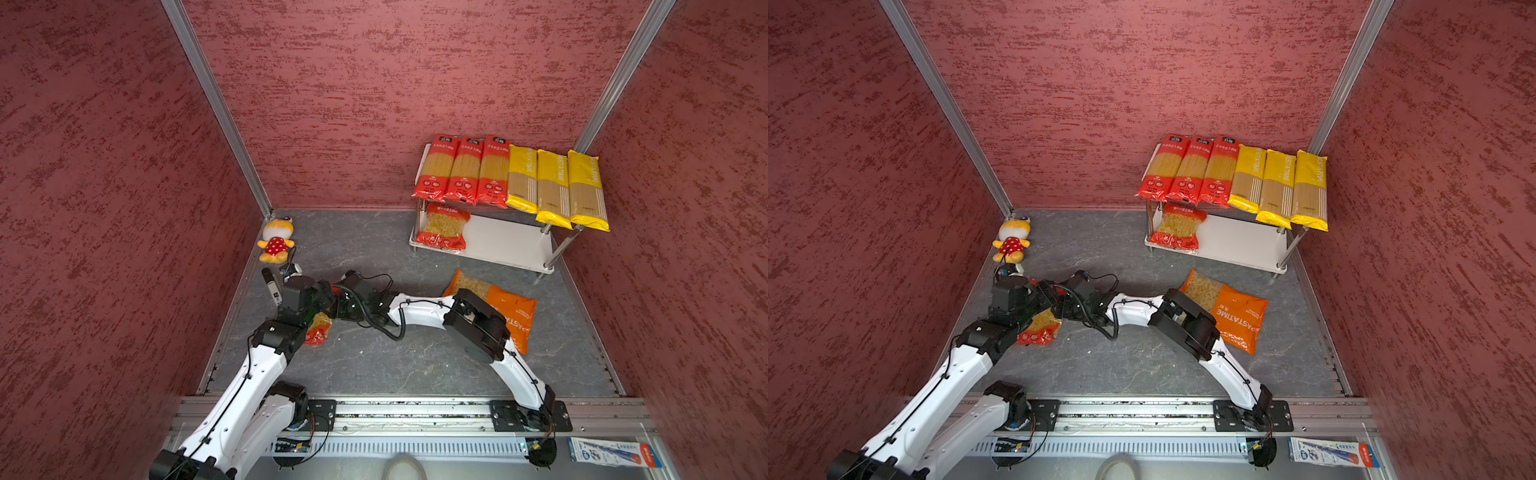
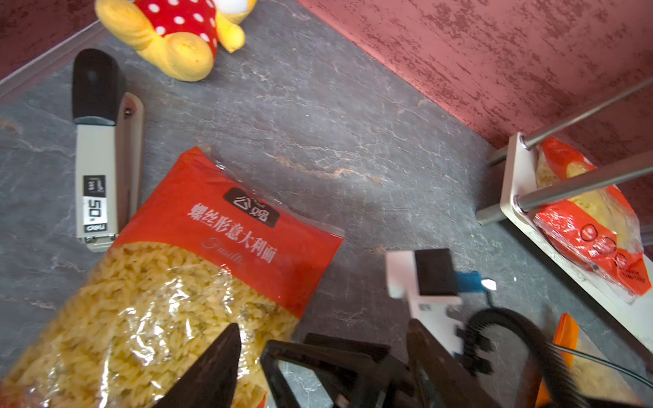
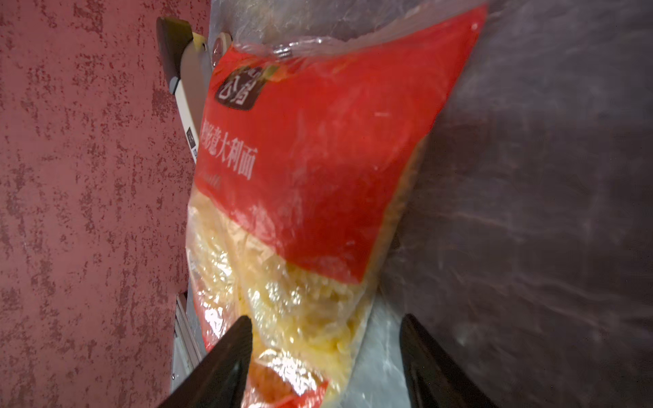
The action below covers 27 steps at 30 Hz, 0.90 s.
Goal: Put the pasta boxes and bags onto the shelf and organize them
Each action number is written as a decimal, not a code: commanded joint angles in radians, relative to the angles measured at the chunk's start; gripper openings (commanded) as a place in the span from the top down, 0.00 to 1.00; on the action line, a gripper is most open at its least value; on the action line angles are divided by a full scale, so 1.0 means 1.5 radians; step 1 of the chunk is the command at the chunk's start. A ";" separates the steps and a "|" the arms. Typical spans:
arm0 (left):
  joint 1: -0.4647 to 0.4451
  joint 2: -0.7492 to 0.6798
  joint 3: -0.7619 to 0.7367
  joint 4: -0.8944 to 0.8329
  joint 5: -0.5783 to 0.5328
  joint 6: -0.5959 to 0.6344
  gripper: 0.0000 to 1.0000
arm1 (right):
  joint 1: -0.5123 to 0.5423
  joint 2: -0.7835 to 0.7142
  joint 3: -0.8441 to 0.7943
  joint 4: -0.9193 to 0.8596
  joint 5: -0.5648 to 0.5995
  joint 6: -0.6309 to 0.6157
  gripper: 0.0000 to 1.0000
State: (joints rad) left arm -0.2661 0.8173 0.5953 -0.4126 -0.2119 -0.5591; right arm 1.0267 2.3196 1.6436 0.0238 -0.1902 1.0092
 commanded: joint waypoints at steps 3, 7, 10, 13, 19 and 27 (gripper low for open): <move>-0.065 0.001 0.045 -0.016 -0.057 0.037 0.27 | 0.001 0.024 0.034 0.026 -0.025 0.014 0.51; -0.092 -0.002 0.056 -0.021 -0.055 0.041 0.27 | -0.004 -0.001 -0.018 0.090 -0.021 0.030 0.76; -0.116 -0.001 0.068 -0.024 -0.052 0.053 0.27 | -0.011 -0.041 -0.076 0.147 -0.010 0.035 0.87; -0.154 0.015 0.088 -0.024 -0.065 0.070 0.27 | -0.028 -0.082 -0.129 0.175 -0.008 0.037 0.95; -0.229 0.055 0.133 -0.037 -0.083 0.090 0.26 | -0.082 -0.184 -0.276 0.206 -0.016 0.013 1.00; -0.230 0.046 0.101 -0.027 -0.043 0.086 0.25 | -0.187 -0.410 -0.518 0.165 -0.021 -0.053 1.00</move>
State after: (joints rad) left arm -0.6170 0.8986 0.7723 -0.4618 -0.3080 -0.4400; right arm 0.7723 1.7927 0.9375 0.2859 -0.2203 0.9737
